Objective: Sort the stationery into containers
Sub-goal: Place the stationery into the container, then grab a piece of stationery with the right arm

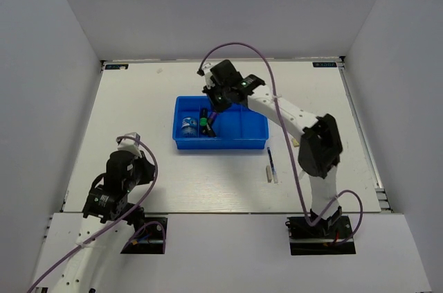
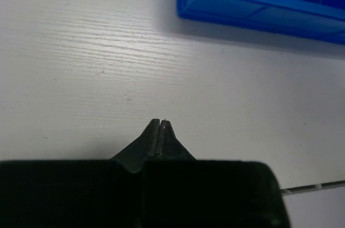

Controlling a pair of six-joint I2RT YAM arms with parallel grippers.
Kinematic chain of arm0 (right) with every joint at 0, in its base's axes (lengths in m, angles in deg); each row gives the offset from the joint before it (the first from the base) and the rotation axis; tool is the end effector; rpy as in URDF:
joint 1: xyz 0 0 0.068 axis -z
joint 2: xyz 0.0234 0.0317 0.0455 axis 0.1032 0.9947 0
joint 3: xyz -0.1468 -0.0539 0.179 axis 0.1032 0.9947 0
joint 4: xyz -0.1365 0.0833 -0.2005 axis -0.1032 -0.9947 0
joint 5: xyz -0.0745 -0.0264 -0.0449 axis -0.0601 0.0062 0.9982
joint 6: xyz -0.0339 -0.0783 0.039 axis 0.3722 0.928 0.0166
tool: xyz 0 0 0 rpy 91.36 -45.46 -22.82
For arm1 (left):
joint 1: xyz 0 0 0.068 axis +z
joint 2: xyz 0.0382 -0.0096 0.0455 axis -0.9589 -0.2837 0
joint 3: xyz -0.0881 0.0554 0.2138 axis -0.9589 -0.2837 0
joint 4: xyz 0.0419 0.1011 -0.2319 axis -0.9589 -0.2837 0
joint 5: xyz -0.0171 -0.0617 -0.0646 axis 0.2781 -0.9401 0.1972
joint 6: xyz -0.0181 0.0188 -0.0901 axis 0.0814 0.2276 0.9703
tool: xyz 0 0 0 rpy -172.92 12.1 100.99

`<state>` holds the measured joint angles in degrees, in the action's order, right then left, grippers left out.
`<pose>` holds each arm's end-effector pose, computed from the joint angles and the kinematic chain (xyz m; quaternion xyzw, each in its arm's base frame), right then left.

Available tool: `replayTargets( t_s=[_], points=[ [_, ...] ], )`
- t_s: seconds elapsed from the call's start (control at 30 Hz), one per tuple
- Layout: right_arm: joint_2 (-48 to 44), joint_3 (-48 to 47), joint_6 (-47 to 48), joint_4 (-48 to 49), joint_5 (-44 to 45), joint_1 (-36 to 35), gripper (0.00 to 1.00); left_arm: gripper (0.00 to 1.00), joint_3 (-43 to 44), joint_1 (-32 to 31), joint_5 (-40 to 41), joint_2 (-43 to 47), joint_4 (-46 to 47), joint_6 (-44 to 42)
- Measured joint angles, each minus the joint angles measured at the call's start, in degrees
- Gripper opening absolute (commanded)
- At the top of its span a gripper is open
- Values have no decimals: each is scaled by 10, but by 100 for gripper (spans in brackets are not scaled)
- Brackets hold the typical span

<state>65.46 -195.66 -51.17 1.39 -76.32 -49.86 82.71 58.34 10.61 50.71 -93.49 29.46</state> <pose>0.3455 0.3376 0.2228 -0.3278 0.8634 0.1703 0.3436 0.1513 -0.0372 0.1869 -0.0787 0.8978 -0.1273 0.4141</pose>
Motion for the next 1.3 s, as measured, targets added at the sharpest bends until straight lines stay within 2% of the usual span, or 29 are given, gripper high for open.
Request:
replayTargets(
  t_s=[0.07,0.13,0.17,0.2,0.23,0.3,0.37,0.4,0.5,0.53,0.57,0.6,0.63,0.67,0.7,0.73,0.8,0.87,0.9,1.1,1.3],
  points=[
    [-67,56,36,12,12,0,0,1,5,1,-23,-17,3,0],
    [-147,123,67,24,32,4,0,36,19,1,-45,-39,1,-2],
    [-191,159,80,27,46,8,10,52,34,1,-57,-53,-2,-2],
    [-231,188,90,25,57,14,28,72,50,1,-68,-67,0,-3],
    [-264,209,95,22,67,23,34,76,67,1,-80,-81,2,-7],
    [-308,239,102,12,84,48,39,81,94,1,-104,-103,10,-7],
    [-340,279,102,8,96,79,34,81,104,0,-126,-128,27,-7],
    [-352,309,101,7,98,98,20,81,104,-3,-136,-140,35,-6],
    [-374,405,99,1,98,149,3,73,83,-9,-159,-160,60,-1],
    [-374,430,98,-6,96,165,3,58,68,-11,-165,-160,69,2],
    [-371,451,96,-12,94,179,3,47,54,-12,-169,-159,74,7],
    [-368,467,95,-20,89,193,8,37,39,-12,-172,-156,81,9],
    [-365,479,95,-24,83,206,8,19,26,-13,-175,-153,81,7],
    [-363,488,95,-23,80,216,11,15,19,-14,-177,-151,79,8],
    [-362,495,95,-22,76,228,17,15,17,-14,-178,-150,78,6],
    [-360,499,94,-22,73,237,21,20,17,-15,-179,-148,78,4],
    [-355,504,96,-13,64,255,31,44,17,-15,-178,-140,80,-2],
    [-341,505,96,-3,55,269,39,62,17,-15,-178,-134,81,-6],
    [-331,505,97,1,51,275,40,65,17,-15,-177,-132,81,-7],
    [-264,505,109,16,45,294,43,68,17,-15,-175,-138,81,-5],
    [-250,505,125,36,55,303,43,68,17,-15,-174,-138,80,-7]
  ],
)
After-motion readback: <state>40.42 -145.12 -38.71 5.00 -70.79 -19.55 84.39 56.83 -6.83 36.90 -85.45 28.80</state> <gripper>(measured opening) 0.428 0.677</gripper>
